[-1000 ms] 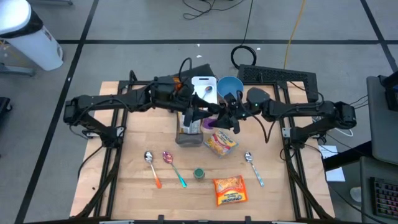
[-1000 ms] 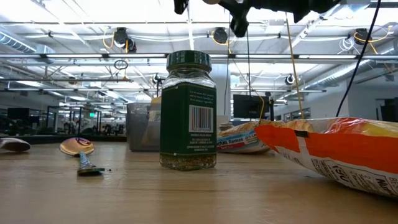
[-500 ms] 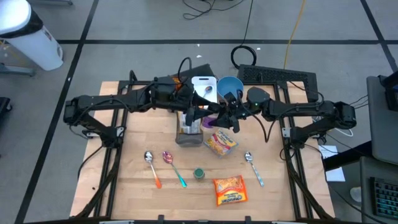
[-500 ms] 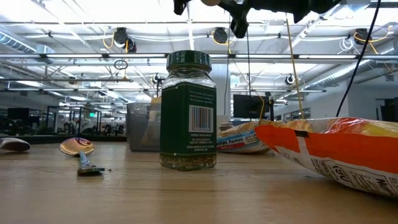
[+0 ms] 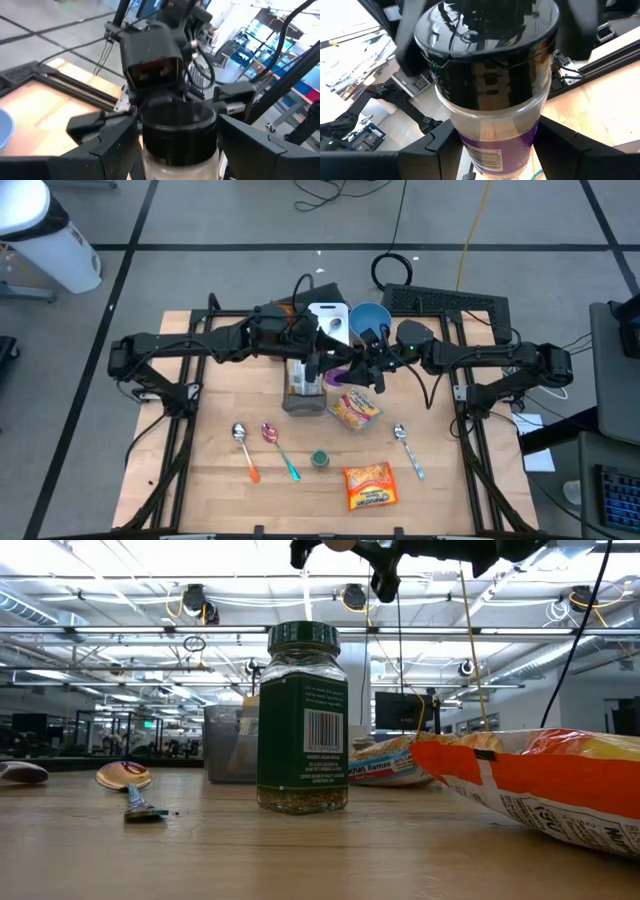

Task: Pick & Place Food Item
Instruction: Put the violet spice bottle into the top black bin

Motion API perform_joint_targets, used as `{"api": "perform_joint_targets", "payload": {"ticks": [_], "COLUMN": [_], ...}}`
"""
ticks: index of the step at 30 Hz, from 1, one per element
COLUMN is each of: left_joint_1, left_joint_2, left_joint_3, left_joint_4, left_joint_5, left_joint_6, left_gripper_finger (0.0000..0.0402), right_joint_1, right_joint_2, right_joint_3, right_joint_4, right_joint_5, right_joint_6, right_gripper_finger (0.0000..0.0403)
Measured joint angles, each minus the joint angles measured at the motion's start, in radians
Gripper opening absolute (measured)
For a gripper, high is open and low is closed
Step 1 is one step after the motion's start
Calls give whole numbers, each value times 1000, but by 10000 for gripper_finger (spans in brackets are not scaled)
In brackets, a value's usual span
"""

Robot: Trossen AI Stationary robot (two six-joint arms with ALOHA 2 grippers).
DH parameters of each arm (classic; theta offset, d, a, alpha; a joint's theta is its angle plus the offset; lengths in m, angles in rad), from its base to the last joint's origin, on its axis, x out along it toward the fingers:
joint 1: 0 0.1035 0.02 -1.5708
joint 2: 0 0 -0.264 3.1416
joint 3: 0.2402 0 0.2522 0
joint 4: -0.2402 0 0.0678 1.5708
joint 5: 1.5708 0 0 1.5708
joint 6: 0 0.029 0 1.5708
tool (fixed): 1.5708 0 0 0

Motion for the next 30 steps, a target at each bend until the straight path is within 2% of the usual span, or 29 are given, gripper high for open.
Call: {"api": "perform_joint_targets", "payload": {"ticks": [16,25,30], "left_joint_1": [0,1,1], "left_joint_2": [1,1,1], "left_joint_3": [0,0,0], "left_joint_4": [1,2,2], "left_joint_5": [-24,-23,-23], "left_joint_6": [-16,-12,-12], "left_gripper_finger": [276,211,220], "right_joint_1": [1,1,1], "right_joint_2": [0,0,0], "right_joint_3": [0,0,0], "right_joint_4": [-1,-7,-8], "right_joint_5": [-2,-1,-3], "right_joint_6": [3,0,0], "right_gripper_finger": [203,203,203]}}
